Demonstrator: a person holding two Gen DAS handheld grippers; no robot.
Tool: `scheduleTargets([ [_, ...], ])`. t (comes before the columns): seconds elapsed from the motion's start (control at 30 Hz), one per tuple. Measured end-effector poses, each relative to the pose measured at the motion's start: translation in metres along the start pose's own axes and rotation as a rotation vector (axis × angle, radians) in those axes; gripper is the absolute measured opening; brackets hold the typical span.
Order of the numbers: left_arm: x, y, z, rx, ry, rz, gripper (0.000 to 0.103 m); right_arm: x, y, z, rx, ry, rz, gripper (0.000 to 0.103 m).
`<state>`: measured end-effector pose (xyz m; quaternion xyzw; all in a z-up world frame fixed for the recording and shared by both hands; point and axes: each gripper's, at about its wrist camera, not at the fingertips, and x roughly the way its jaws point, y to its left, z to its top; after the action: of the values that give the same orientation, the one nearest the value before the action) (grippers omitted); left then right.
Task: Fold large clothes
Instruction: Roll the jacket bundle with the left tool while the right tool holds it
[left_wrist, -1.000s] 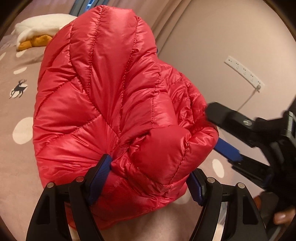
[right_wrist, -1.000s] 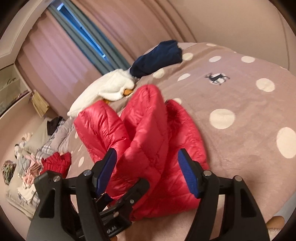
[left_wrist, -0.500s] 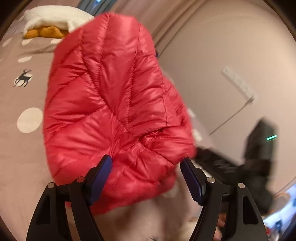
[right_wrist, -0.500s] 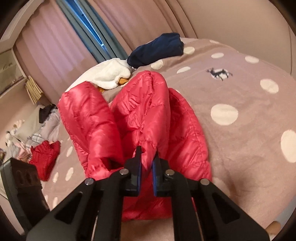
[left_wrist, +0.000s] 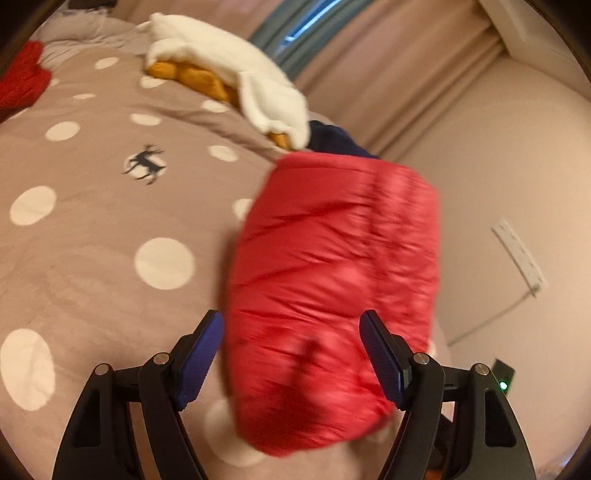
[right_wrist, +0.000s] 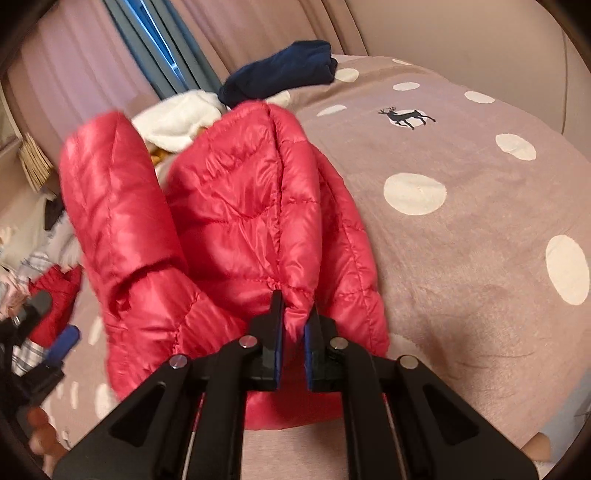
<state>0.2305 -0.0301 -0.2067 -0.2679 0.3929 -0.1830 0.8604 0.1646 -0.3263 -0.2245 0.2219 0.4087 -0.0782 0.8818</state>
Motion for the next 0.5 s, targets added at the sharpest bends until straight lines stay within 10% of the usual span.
scheduleTargets([
  [0.13, 0.019, 0.011, 0.002, -0.002, 0.002, 0.109, 0.075, 0.012, 0.003, -0.004, -0.058, 0.007, -0.09, 0.007],
  [0.5, 0.088, -0.023, -0.013, 0.086, 0.174, -0.017, 0.086, 0.024, -0.024, -0.006, -0.067, 0.019, -0.195, 0.005],
])
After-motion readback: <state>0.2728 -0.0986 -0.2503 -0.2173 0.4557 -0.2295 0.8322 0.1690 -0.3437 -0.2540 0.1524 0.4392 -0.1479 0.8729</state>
